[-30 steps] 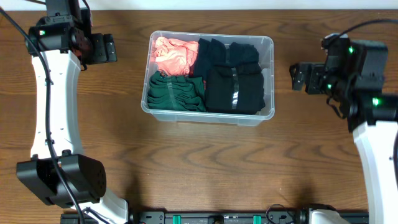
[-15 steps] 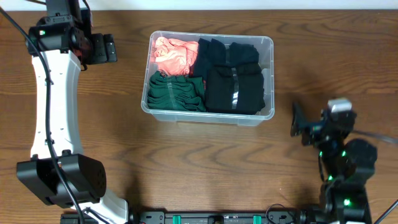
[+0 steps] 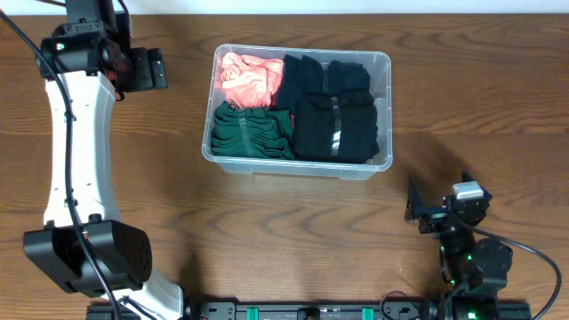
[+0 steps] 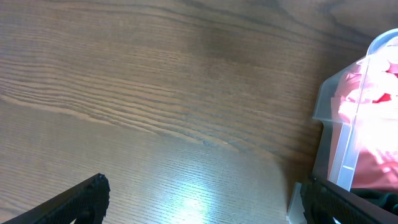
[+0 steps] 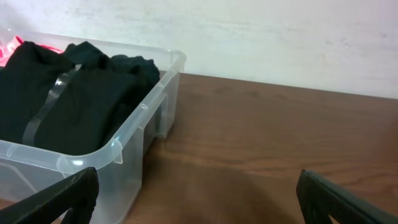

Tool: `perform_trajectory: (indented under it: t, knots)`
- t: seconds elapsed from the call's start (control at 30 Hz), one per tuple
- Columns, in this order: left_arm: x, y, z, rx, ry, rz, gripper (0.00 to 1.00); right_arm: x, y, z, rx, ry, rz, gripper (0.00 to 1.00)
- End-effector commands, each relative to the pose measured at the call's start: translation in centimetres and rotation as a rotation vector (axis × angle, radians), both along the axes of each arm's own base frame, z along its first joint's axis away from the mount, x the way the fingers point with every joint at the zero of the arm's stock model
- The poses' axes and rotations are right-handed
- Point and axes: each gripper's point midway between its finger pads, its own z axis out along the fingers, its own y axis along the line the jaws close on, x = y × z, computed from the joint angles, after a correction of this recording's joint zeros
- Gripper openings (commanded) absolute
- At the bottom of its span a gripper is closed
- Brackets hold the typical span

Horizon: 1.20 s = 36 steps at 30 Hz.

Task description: Pack container

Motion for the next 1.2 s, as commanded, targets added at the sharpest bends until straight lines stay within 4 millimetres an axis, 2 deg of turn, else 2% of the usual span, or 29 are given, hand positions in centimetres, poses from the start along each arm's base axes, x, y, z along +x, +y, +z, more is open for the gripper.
perform_trajectory:
  t: [0.0, 0.1, 0.3, 1.17]
  knots:
    - [-0.1, 0.2, -0.5, 0.0, 0.015, 0.01, 0.98, -0.1, -0.1, -0.5, 0.009, -0.019, -0.004, 0.99]
    - [-0.1, 0.2, -0.5, 0.0, 0.015, 0.01, 0.98, -0.4, -0.1, -0.9, 0.009, -0.007, -0.004, 0.99]
    - [-0.1, 0.2, -0.5, 0.0, 0.015, 0.01, 0.98, -0.6, -0.2, 0.3, 0.001, -0.059, -0.014, 0.99]
    - [-0.1, 0.2, -0.5, 0.0, 0.015, 0.009, 0.98, -0.6, 0.0, 0.3, 0.001, -0.058, -0.002, 0.99]
